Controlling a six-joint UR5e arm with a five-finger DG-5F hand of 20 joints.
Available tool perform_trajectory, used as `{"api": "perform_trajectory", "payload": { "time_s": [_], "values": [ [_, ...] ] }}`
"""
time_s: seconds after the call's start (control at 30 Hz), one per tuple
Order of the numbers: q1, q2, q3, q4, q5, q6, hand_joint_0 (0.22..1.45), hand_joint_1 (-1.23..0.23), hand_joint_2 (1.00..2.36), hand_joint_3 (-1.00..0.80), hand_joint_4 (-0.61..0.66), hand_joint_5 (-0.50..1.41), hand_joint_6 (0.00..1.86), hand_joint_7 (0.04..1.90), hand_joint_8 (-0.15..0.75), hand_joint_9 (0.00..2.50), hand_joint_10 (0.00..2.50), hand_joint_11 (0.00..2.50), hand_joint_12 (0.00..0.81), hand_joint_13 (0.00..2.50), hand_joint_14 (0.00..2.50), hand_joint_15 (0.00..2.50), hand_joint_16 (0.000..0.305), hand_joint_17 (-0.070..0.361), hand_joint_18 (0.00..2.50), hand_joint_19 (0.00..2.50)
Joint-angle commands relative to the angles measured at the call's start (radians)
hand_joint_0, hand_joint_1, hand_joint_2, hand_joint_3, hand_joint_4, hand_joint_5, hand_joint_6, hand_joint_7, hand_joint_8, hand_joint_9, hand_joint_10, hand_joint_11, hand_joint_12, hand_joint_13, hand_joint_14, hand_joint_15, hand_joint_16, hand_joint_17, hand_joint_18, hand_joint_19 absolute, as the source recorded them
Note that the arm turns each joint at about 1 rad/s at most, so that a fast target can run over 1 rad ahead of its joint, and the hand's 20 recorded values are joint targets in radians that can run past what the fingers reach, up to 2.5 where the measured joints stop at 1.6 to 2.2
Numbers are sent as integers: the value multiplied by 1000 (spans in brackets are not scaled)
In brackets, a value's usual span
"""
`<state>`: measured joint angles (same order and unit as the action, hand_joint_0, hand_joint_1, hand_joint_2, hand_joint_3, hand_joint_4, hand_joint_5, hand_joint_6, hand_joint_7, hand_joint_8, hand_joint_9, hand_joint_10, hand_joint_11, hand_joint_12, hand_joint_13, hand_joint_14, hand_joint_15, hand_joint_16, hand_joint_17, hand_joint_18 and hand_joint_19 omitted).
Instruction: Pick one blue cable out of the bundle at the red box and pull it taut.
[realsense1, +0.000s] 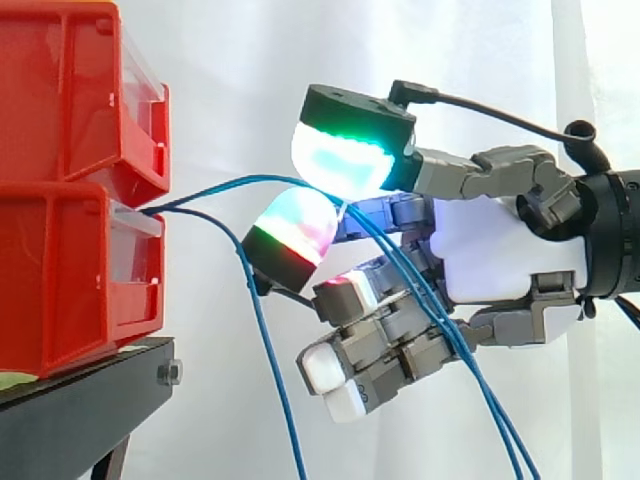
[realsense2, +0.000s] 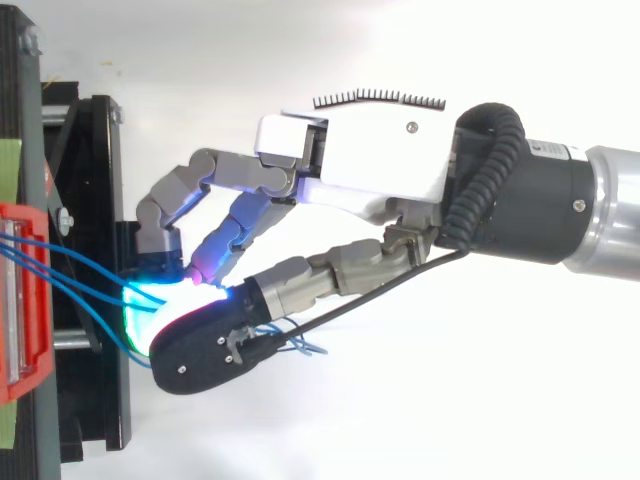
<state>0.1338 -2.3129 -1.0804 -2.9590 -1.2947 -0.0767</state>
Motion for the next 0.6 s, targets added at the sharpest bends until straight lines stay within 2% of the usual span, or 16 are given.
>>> {"api": "perform_trajectory", "payload": {
  "time_s": [0.0, 0.1, 0.17, 0.3, 0.4, 0.47, 0.57],
  "values": [
    [0, 1, 0, 0, 0, -2, 655, -702, 1009, -382, -7, -194, 926, 958, 257, 977, 14, 1122, 380, 831, 20, 596, 49, 111, 676, 348],
    [0, 1, 0, 0, 0, -2, 722, -778, 1000, -500, -65, -197, 931, 928, 245, 962, 13, 1116, 369, 822, 19, 580, 48, 109, 681, 312],
    [0, 1, -1, 0, 0, -2, 745, -793, 1000, -500, -117, -199, 932, 932, 230, 945, 13, 1114, 357, 813, 19, 559, 48, 108, 685, 276],
    [0, 0, -1, 0, 0, -2, 743, -808, 1000, -500, -131, -200, 933, 874, 217, 947, 12, 1124, 354, 810, 20, 558, 47, 106, 684, 268],
    [0, 0, -1, 0, 0, -2, 681, -898, 1000, -500, -63, -192, 925, 921, 200, 953, 12, 1117, 351, 805, 20, 562, 47, 105, 682, 280],
    [0, 1, 0, 0, 0, -2, 570, -945, 1000, -500, -40, -190, 927, 930, 197, 951, 11, 1126, 356, 802, 21, 567, 47, 107, 687, 289],
    [1, 0, 0, 0, 0, -2, 472, -908, 1000, -500, -8, -189, 934, 888, 233, 969, 8, 1110, 388, 819, 19, 570, 53, 119, 719, 291]
  ]
}}
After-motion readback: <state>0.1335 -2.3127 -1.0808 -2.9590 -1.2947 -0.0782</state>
